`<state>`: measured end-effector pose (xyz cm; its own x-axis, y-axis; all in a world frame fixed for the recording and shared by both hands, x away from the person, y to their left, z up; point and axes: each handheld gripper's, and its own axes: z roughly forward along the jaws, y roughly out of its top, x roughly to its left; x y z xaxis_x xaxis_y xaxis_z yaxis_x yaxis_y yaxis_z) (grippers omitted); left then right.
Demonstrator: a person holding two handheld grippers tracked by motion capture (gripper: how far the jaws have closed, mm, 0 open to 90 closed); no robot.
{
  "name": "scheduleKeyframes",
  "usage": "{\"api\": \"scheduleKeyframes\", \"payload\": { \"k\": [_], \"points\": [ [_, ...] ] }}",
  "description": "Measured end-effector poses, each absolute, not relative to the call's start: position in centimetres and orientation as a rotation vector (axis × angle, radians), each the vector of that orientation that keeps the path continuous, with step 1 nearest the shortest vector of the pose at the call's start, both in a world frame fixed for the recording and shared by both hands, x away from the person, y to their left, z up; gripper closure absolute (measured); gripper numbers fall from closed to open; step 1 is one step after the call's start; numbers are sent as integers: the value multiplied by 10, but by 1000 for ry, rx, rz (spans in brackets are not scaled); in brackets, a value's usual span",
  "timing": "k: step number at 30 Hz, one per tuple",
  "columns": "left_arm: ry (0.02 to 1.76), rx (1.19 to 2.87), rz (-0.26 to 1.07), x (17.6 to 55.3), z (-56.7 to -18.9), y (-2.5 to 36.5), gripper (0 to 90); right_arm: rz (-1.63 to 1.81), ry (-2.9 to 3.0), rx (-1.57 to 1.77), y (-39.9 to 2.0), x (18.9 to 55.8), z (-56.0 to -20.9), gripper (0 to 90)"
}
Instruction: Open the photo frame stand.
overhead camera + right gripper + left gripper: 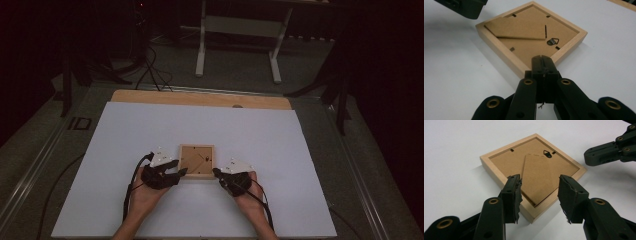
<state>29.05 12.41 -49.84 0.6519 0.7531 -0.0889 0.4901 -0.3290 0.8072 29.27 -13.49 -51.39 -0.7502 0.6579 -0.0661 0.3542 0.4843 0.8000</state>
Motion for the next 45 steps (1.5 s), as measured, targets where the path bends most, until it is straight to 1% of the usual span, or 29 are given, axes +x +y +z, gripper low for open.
{"api": "scheduleKeyframes", "payload": {
  "k": [8,14,18,23,36,45],
  "points": [
    [933,2024,357,295,-497,114,524,1163,2377,853,-133,293,-517,898],
    [956,2008,325,300,-495,114,541,1186,2379,870,-133,296,-519,898],
    [966,2033,323,302,-497,113,541,1189,2385,863,-133,297,-519,899],
    [988,2058,335,308,-503,107,494,1188,2381,864,-133,297,-519,899],
    [998,2112,332,318,-510,102,469,1187,2380,862,-132,297,-519,899],
    [985,2128,335,318,-512,100,471,1185,2378,862,-132,296,-519,899]
  ]
}}
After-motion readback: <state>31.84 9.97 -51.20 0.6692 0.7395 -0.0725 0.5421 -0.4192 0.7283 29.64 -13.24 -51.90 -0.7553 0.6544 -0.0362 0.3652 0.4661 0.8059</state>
